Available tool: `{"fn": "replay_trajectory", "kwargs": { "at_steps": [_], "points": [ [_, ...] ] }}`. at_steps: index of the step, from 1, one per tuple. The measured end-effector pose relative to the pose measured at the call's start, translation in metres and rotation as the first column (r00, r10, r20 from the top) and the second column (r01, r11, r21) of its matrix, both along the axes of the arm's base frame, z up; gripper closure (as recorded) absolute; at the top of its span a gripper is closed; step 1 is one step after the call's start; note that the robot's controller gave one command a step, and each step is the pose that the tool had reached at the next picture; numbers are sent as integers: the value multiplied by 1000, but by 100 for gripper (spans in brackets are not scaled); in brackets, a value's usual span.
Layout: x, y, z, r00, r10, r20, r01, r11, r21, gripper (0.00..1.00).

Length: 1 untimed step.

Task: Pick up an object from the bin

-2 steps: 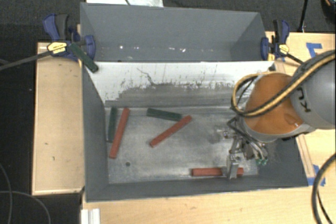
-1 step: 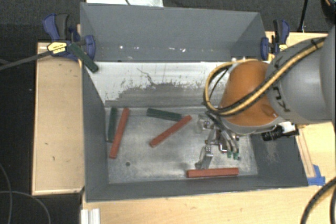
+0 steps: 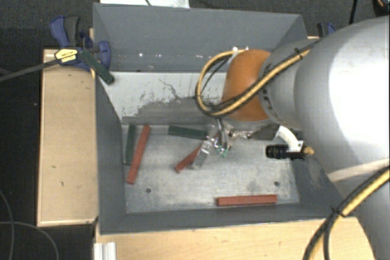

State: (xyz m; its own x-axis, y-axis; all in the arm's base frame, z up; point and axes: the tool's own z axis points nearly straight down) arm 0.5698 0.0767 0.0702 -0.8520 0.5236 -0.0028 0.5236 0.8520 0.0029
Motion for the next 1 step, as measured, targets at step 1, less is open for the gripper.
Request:
{"fn": "replay_trajectory", "kwargs": {
  "at_steps": [1],
  "points": [
    [-12,112,0,986,164,-1,-164,986,0,0]
  ]
}}
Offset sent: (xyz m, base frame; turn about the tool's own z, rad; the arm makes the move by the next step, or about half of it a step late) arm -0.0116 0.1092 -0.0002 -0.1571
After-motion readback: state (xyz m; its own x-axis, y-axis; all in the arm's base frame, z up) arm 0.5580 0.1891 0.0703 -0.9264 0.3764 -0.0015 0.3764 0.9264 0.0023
